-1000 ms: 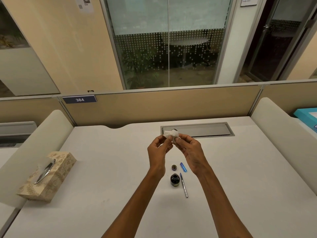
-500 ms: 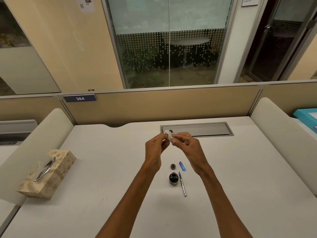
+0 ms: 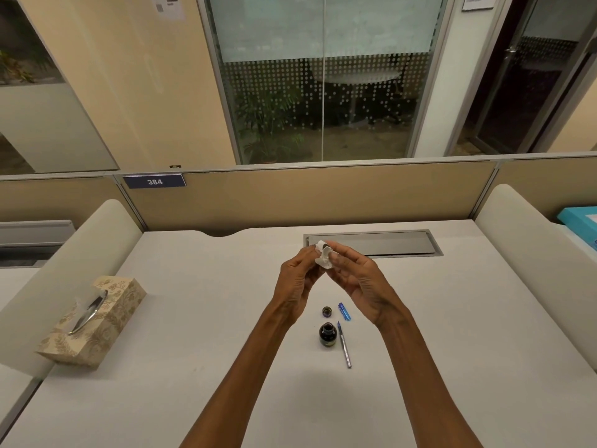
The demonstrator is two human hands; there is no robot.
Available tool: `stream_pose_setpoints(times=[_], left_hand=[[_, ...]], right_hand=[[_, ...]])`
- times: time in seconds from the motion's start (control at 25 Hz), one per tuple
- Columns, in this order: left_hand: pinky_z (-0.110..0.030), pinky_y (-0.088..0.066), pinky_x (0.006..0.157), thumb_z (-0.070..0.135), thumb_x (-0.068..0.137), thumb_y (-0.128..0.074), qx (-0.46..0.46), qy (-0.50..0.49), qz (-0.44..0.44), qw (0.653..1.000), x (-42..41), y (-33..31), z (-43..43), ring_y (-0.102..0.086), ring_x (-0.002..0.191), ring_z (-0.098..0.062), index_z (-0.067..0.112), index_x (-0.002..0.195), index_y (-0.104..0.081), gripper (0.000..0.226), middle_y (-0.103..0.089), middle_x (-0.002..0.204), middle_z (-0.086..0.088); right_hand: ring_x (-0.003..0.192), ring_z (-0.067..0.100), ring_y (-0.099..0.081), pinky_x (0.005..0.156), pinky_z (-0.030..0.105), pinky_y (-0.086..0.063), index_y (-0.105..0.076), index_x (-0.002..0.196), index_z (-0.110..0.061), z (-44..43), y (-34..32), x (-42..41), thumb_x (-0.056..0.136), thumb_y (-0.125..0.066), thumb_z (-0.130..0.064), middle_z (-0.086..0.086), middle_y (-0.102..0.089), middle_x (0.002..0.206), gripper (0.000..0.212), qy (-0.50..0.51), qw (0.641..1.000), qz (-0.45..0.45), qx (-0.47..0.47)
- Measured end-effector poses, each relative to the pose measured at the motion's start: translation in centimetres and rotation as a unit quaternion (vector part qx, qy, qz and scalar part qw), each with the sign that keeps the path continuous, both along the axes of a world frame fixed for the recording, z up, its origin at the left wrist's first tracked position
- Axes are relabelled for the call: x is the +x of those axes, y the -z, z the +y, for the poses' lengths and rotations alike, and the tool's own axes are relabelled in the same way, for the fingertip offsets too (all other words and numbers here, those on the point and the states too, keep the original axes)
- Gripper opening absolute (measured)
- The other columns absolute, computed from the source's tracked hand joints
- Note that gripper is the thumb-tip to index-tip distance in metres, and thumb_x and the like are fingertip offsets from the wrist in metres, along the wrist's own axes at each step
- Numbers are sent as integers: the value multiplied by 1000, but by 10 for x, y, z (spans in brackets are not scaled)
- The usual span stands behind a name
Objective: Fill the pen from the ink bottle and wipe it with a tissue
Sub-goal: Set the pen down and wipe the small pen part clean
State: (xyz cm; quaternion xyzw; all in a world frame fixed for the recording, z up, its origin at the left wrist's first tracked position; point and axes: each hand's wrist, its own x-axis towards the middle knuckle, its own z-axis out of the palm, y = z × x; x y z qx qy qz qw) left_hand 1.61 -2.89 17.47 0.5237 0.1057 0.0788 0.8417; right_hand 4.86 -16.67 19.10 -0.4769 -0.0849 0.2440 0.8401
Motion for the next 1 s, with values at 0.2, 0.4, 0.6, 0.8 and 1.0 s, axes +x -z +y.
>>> stream_pose_setpoints(times=[0.2, 0.4, 0.6, 0.8, 1.0], left_hand=[[-24, -59, 83, 1, 95, -59, 28, -15, -17, 999, -1, 5, -3, -71, 105, -21, 11, 117, -70, 27, -75, 111, -3], [-27, -59, 85, 9, 98, -57, 13, -52, -20, 998, -5, 11, -15, -73, 99, -22, 9, 109, -73, 19, -77, 105, -8], [-35, -54, 100, 22, 88, -66, 56, -13, -56, 997, -12, 20, -25, -70, 113, -23, 15, 123, -69, 35, -75, 117, -4], [-38, -55, 99, 17, 93, -65, 108, -82, -59, 989, -12, 25, -29, -70, 113, -24, 11, 126, -68, 34, -75, 118, -3], [-36, -55, 99, 17, 95, -62, 125, -103, -47, 986, -13, 24, -27, -70, 112, -21, 11, 126, -68, 32, -74, 119, -5]], right_hand=[[97, 20, -71, 79, 28, -58, -66, 125, -14, -8, 1, 2, 87, -66, -7, 8, -74, 109, 39, -34, 999, 13, -27], [87, 20, -67, 69, 24, -59, -70, 110, -11, -9, 6, 4, 89, -64, -1, 10, -74, 102, 24, 29, 998, 44, -31], [81, 19, -71, 67, 25, -59, -67, 108, -7, -11, 8, 7, 89, -63, 2, 11, -74, 98, 21, 68, 997, 26, -34], [87, 24, -72, 80, 30, -61, -69, 100, -4, -9, 6, 4, 89, -64, 0, 15, -72, 101, 13, 59, 996, -37, -62], [95, 24, -72, 85, 29, -59, -68, 107, -2, -12, 8, 6, 97, -58, -18, 14, -73, 111, 21, 18, 998, -41, -39]])
